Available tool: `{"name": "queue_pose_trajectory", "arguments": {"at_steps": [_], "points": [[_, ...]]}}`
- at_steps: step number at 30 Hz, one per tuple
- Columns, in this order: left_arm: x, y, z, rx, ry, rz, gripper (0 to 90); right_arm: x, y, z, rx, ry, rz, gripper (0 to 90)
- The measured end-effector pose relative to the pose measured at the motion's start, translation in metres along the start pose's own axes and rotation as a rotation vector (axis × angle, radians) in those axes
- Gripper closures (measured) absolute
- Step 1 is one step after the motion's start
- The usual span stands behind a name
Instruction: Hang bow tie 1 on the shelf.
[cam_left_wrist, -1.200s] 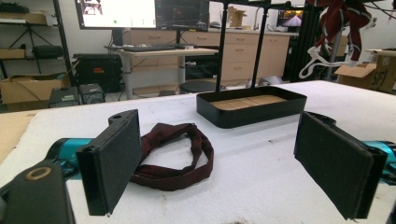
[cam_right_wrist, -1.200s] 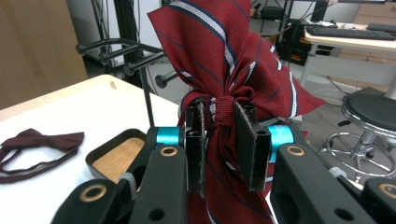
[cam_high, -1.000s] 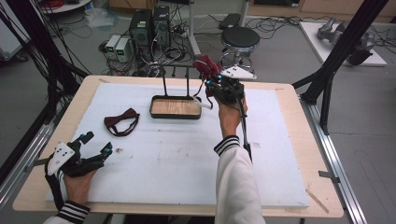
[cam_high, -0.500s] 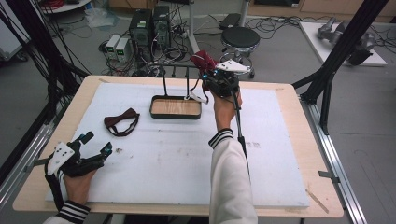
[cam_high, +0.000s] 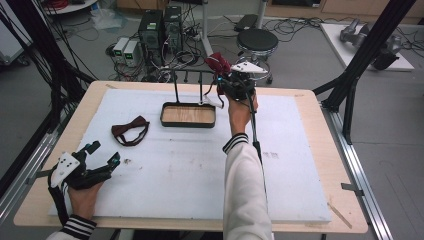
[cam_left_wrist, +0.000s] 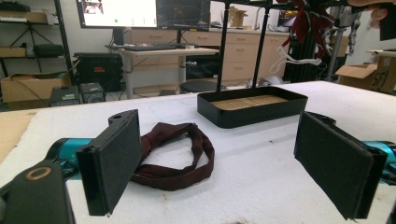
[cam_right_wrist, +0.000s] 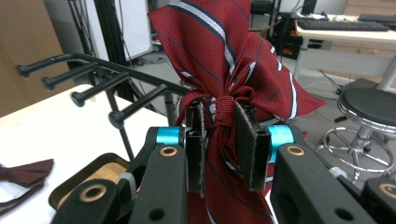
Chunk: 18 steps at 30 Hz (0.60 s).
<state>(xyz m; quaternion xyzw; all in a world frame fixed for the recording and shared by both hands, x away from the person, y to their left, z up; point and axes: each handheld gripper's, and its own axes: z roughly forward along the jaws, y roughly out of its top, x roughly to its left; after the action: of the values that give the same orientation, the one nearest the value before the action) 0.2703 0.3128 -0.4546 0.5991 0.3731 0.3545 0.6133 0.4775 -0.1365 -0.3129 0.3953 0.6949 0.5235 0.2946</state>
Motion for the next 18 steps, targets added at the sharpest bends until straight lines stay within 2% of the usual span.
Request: {"name": "queue_pose_trajectory", "arguments": {"at_steps": [4,15,18], "points": [[0.000,0.000,0.000,0.001,0.000,-0.001,15.4,-0.004,-0.004,0.003,0.023,-0.010,0.011,75.1],[0.000,0.000,0.000,0.004,0.001,-0.002,15.4,-0.014,-0.011,0.003,0.079,-0.022,0.003,75.0],[0.000,0.000,0.000,0.005,0.001,0.001,15.4,-0.021,-0.021,-0.001,0.116,-0.038,0.004,75.0]]}}
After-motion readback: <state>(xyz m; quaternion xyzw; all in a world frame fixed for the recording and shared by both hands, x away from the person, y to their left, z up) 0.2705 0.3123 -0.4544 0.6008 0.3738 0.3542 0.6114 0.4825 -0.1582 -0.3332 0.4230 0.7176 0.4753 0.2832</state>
